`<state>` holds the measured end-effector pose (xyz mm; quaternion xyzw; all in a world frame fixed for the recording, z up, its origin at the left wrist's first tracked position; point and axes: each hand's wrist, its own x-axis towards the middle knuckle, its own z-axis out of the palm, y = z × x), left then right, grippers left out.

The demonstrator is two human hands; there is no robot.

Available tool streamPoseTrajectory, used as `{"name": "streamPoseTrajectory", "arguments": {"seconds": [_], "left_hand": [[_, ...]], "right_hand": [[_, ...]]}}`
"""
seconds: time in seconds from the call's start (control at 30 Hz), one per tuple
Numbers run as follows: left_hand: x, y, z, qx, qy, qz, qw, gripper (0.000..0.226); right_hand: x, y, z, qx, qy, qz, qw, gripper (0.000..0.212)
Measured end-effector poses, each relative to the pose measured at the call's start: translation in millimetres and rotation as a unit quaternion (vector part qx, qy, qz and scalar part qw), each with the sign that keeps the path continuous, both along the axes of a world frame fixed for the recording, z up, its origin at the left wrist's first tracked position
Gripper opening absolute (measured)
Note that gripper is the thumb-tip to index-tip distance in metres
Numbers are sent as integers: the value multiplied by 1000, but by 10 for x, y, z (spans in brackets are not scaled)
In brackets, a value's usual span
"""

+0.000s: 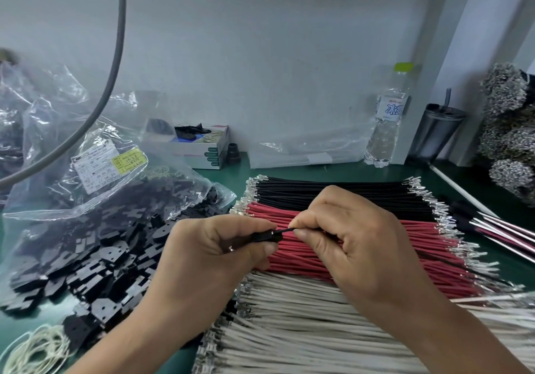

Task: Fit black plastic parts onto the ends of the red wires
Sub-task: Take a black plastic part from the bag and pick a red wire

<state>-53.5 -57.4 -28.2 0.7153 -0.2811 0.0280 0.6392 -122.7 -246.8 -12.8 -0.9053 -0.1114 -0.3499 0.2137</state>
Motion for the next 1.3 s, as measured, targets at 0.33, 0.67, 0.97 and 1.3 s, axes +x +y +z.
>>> {"name": "streamPoseTrajectory", "arguments": {"seconds": [0.33, 0.67, 0.97, 1.3], "left_hand": [[28, 3, 31, 24, -39, 16, 999, 38], [132, -21, 10, -79, 77, 15, 994, 24], [190, 58, 40, -142, 113, -21, 983, 26], [306, 137, 75, -213, 173, 4, 962, 33]], "right_hand": [[39, 15, 49, -91, -73, -63, 991, 12], [127, 150, -117, -146, 60, -103, 982, 15], [7, 96, 68, -86, 9, -160, 983, 11], [-184, -808, 290, -113, 13, -352, 929, 34]]}}
